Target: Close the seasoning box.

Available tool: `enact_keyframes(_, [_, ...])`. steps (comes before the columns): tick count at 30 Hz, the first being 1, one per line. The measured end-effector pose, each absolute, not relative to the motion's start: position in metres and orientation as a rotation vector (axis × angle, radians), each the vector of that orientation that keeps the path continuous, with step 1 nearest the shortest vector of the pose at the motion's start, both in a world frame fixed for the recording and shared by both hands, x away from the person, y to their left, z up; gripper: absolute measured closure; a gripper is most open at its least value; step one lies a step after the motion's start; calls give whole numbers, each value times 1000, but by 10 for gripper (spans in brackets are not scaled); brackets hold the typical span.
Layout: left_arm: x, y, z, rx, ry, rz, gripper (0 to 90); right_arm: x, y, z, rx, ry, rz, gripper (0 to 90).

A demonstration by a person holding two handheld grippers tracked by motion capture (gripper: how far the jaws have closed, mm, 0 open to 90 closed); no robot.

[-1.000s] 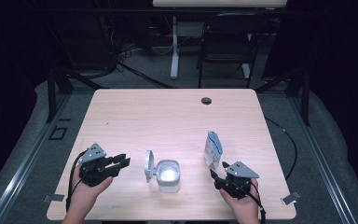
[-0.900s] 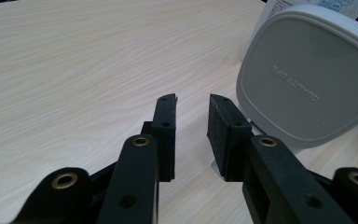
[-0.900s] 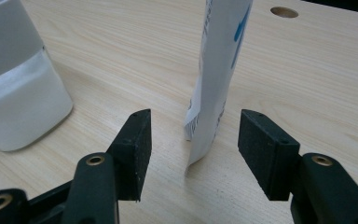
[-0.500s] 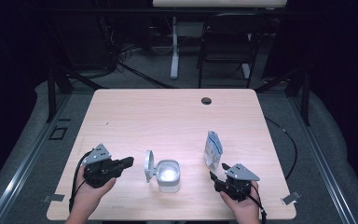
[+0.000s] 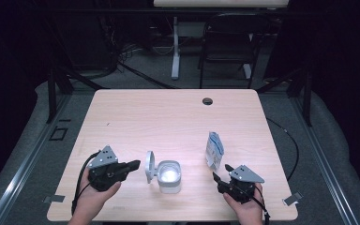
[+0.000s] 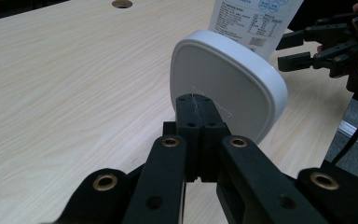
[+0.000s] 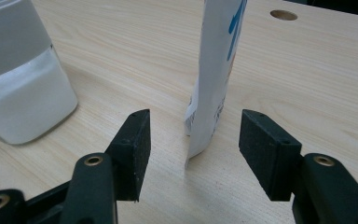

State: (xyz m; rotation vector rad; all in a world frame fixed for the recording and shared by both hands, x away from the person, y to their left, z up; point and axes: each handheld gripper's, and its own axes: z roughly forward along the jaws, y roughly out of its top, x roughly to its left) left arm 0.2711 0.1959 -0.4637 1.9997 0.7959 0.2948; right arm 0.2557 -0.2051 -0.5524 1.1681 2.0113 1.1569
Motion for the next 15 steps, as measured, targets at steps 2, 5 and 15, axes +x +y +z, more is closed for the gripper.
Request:
enact_keyframes(2, [271, 195, -464, 2004, 792, 295, 900, 256, -205, -553, 1169, 2009, 1160, 435])
enact_keyframes(5, [270, 193, -464, 2012, 786, 287, 900, 256, -205, -553, 1165, 2009, 1154, 435])
enact_keyframes(15, [270, 184, -467, 2023, 761, 276, 900, 256, -209, -552, 1170, 2002, 1148, 435])
